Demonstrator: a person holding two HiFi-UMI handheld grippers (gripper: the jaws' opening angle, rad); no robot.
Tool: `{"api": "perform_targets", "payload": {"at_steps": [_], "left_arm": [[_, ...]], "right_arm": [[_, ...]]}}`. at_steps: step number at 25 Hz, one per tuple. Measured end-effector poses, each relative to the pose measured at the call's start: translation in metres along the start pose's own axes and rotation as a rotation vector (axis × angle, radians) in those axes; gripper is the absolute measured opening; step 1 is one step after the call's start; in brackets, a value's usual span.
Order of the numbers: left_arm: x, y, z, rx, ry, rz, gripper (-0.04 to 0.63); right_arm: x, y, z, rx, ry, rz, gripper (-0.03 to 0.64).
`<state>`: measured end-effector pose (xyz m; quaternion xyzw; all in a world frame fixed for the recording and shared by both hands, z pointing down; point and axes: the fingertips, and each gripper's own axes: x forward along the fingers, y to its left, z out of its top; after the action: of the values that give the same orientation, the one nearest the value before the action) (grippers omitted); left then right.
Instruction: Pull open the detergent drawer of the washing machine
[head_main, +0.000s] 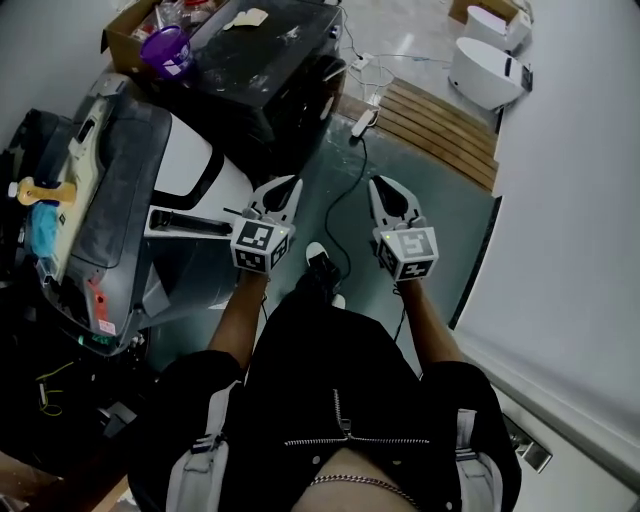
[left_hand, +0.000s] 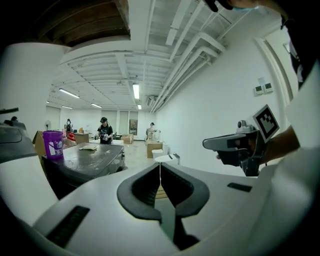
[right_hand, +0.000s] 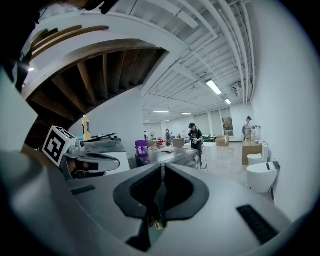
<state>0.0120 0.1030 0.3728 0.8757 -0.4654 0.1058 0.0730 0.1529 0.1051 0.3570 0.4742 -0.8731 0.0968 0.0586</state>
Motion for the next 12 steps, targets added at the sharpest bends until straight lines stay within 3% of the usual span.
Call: {"api": "perform_targets", "payload": {"at_steps": [12], "left_arm": [[0.062,0.107,0.013,-0.086,-0.022,0.051,0.021]], "right_arm": [[0.148,-0.009,0.037,-0.049,0.042,0.105,0.015]]}}
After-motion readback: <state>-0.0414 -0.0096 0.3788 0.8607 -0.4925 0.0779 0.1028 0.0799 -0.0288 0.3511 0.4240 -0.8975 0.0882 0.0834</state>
